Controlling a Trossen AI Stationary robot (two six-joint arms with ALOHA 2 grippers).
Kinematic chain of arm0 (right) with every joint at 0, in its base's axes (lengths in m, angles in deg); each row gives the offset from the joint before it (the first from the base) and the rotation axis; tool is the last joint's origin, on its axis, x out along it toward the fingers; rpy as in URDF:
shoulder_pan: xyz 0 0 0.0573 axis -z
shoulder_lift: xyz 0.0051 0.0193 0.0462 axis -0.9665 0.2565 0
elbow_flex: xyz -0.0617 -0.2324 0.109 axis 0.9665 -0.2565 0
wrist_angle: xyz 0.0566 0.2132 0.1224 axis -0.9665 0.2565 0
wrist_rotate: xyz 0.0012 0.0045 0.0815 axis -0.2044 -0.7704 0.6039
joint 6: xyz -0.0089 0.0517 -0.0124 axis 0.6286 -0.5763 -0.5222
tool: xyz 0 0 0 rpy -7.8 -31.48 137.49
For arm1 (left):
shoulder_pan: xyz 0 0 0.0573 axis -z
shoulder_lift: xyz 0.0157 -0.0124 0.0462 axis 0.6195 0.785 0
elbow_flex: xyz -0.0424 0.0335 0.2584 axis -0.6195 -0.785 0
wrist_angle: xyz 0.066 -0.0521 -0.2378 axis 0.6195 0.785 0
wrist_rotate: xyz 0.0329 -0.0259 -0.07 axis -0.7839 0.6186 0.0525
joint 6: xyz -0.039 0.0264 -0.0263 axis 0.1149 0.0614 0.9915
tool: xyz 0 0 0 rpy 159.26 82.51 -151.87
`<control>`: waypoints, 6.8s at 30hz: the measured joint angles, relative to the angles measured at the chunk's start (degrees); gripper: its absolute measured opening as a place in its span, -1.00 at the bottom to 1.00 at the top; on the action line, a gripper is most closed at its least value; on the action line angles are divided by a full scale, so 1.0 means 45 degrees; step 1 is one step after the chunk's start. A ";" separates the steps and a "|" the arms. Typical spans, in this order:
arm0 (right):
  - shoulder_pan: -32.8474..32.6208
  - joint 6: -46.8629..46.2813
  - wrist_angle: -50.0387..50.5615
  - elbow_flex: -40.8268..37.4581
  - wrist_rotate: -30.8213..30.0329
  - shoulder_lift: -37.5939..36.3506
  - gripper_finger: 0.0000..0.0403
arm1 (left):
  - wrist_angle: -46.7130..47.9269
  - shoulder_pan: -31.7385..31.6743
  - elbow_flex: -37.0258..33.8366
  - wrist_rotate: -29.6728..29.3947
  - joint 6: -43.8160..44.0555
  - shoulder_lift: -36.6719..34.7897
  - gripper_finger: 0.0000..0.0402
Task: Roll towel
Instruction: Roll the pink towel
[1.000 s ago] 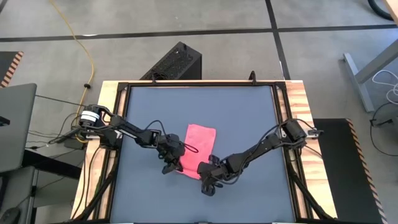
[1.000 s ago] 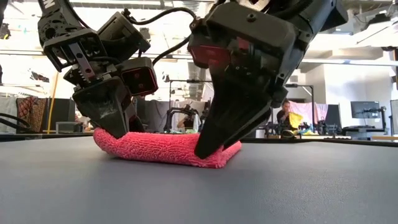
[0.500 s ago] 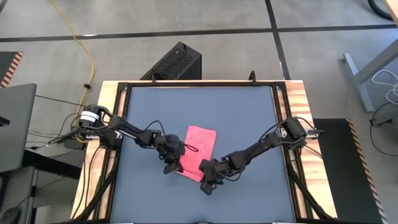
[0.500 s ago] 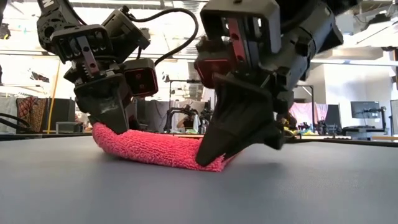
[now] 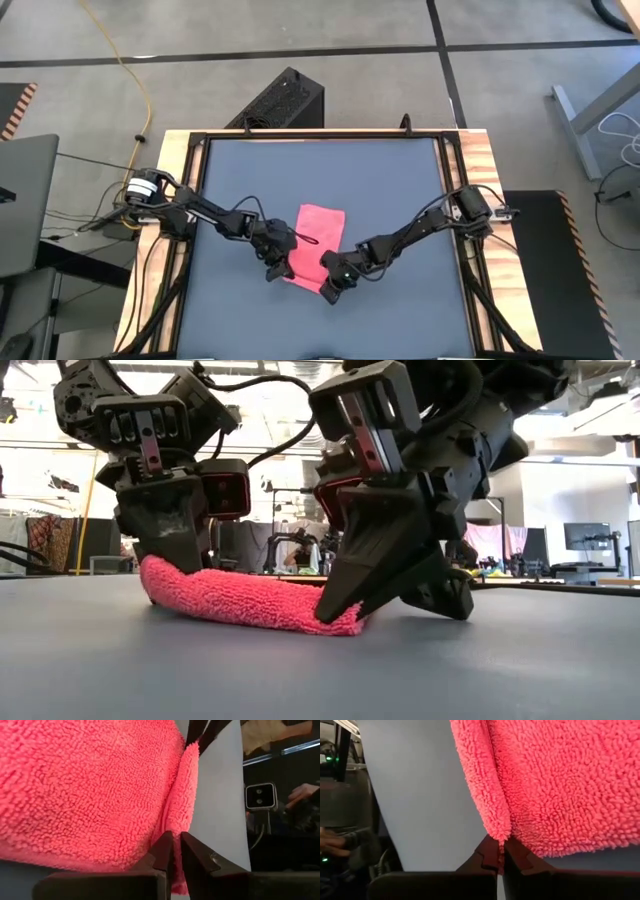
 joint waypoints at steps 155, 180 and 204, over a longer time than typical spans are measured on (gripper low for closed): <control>-0.0494 -0.0760 -0.2812 -0.1842 -0.2364 -0.0131 -0.90 | 0.0403 -0.0013 0.0087 -0.2035 -0.6359 -0.2795 -0.84; 0.0036 -0.1411 -0.2734 -0.1867 -0.1941 -0.0117 -0.89 | 0.2052 0.1156 0.0093 -0.3345 -1.1798 -0.2608 0.00; 0.0206 -0.1915 -0.2540 -0.1862 -0.1825 -0.0117 -0.89 | 0.1357 0.1053 0.0122 -0.4450 -1.1273 -0.0981 -0.45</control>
